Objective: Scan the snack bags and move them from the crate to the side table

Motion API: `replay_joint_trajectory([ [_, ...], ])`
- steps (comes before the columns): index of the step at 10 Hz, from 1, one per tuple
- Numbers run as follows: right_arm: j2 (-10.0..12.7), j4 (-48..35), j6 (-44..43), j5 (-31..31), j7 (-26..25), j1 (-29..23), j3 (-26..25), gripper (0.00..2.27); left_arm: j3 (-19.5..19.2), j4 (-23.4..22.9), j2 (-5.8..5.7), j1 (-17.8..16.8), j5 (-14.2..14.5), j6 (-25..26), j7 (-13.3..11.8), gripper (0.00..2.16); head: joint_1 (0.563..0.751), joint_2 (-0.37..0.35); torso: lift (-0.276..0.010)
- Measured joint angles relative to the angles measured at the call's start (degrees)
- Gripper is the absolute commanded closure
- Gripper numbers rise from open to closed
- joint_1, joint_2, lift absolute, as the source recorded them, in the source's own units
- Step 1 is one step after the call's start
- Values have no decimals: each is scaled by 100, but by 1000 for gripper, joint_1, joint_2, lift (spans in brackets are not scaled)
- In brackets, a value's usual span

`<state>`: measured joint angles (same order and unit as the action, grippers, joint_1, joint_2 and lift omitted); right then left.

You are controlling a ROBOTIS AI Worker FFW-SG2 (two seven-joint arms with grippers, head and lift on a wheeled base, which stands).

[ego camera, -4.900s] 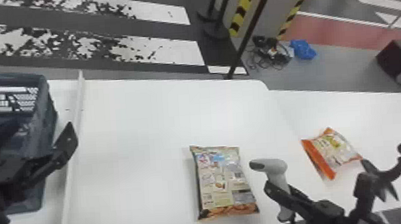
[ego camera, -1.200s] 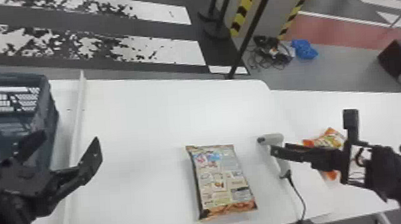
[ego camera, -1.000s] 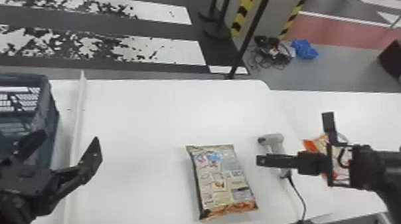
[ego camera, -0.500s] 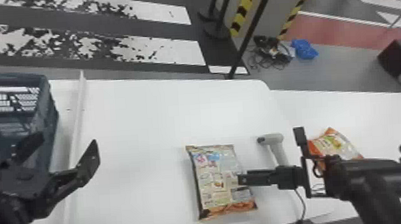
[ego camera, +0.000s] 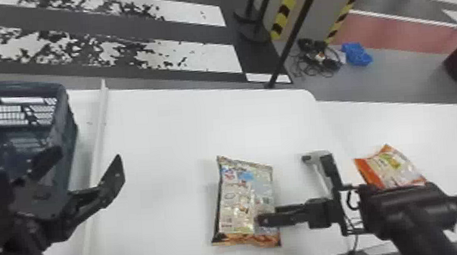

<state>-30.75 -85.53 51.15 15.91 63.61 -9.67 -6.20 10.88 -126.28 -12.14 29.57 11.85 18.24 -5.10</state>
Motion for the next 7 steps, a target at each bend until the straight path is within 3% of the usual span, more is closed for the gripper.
replay_joint_trajectory([
  [3,7,-282,6,119,-12,-135,-426,2240,-6,39,-5,-2,6,0,0,36,695,-312,-87],
  [5,7,-923,292,657,-51,-445,-1157,2240,-15,75,-6,-8,6,-12,9,36,695,-319,-87],
  [7,-99,-768,634,1305,-524,-15,-2029,2240,0,78,-1,-22,0,-5,0,36,695,-350,-87],
])
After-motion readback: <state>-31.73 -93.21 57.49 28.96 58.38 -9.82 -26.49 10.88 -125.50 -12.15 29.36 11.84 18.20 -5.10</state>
